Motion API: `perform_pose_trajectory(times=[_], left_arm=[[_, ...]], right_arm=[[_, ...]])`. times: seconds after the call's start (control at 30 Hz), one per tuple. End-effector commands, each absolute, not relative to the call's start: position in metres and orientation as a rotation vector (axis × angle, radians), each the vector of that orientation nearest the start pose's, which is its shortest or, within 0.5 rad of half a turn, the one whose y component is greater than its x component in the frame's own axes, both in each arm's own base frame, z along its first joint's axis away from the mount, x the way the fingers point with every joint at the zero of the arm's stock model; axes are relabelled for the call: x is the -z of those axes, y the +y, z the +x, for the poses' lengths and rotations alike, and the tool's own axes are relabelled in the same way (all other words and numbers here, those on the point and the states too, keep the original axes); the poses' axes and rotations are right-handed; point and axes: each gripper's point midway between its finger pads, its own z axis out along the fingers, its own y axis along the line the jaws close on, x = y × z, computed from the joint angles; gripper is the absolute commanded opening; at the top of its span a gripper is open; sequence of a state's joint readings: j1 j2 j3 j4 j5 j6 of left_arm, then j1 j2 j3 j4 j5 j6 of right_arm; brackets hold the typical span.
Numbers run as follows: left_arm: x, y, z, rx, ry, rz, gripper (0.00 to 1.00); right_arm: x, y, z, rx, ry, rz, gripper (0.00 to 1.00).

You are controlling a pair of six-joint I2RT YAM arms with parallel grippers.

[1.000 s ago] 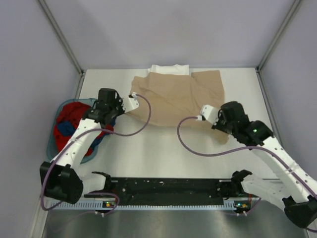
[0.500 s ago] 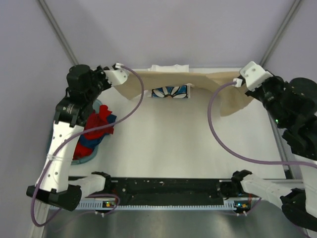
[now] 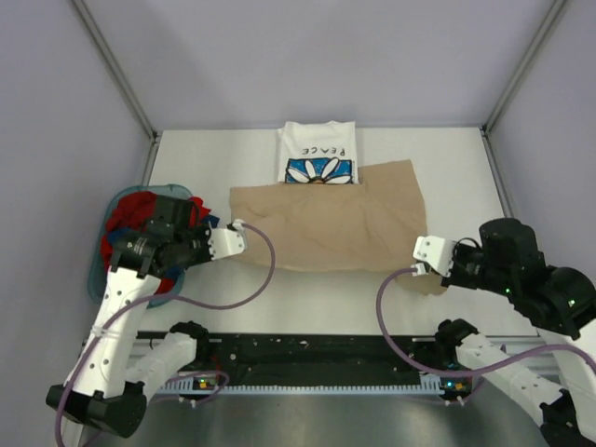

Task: Fold and stack the t-shirts
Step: Flatten out the tshirt, then fold the flattened tshirt in 1/3 of the way

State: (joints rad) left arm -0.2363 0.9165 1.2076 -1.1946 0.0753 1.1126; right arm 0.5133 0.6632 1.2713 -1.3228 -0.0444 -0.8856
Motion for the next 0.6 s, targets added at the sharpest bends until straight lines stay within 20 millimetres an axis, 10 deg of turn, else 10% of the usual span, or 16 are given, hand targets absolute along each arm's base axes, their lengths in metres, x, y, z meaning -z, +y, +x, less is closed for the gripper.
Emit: perform_pose_trajectory(times=[0.0,0.3,0.43,0.57], left_arm=[[-0.176,-0.023,0.129,0.033,2.136,1.811,0.00],[-0.111,-0.018,0.081,0.269,2.321,1.949,0.00],[-0.103,-0.018,0.105,0.186,2.319,1.914,0.00],[-0.106,-0.016,0.150,0.023,2.383,1.742,0.00]], right_arm=[[-0.239,0.054,0.064,-0.195,1.854,-1.680,0.00],[-0.176,0.073,0.034,-0.506,2.035,-1.860,0.00],[-0.157,0.065,0.037,-0.472,2.096,-1.955,0.00],[-0.179,0.055,0.084,-0.158,2.075,-1.892,0.00]])
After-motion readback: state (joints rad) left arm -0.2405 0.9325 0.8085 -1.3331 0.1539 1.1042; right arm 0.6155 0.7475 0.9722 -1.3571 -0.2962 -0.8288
